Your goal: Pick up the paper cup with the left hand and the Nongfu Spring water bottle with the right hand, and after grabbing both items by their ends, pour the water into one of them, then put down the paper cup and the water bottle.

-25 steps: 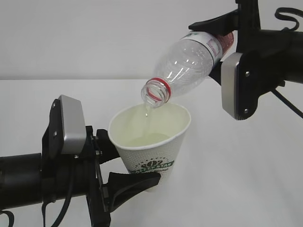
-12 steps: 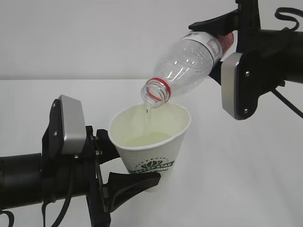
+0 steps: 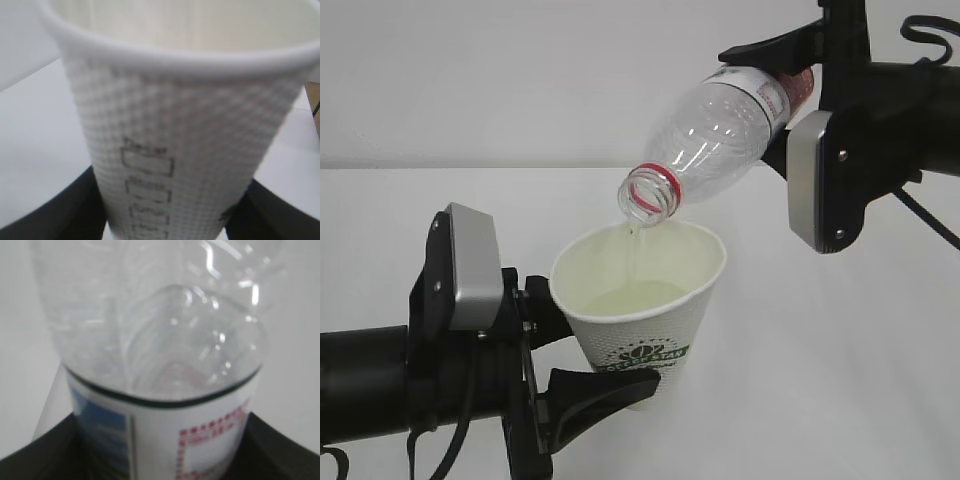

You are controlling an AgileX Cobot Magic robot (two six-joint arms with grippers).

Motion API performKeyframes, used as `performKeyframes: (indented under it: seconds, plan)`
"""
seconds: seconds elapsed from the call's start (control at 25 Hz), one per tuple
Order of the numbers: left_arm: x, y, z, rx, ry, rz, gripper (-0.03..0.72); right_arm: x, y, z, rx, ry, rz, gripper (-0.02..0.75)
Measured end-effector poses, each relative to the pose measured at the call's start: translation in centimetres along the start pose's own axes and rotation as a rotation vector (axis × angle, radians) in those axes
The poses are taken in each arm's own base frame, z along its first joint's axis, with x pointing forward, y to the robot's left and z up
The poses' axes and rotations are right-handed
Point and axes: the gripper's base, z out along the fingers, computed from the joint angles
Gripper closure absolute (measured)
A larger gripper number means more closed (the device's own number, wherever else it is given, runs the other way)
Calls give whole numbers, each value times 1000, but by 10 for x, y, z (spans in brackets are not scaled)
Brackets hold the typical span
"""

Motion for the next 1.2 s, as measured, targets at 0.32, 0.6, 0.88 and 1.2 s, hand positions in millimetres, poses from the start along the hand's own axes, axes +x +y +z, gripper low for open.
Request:
performKeyframes:
  seconds: [0.32,0.6,0.88,1.2]
  plan:
    - [0,-2,0,18,5,12,221,0,0,0,0,0,-2,230]
    - [1,-2,0,19,7,13,221,0,0,0,0,0,-5,231]
    - [1,-2,0,19,7,13,221,0,0,0,0,0,-15,231]
    - [1,-2,0,19,8,13,221,0,0,0,2,0,-18,231]
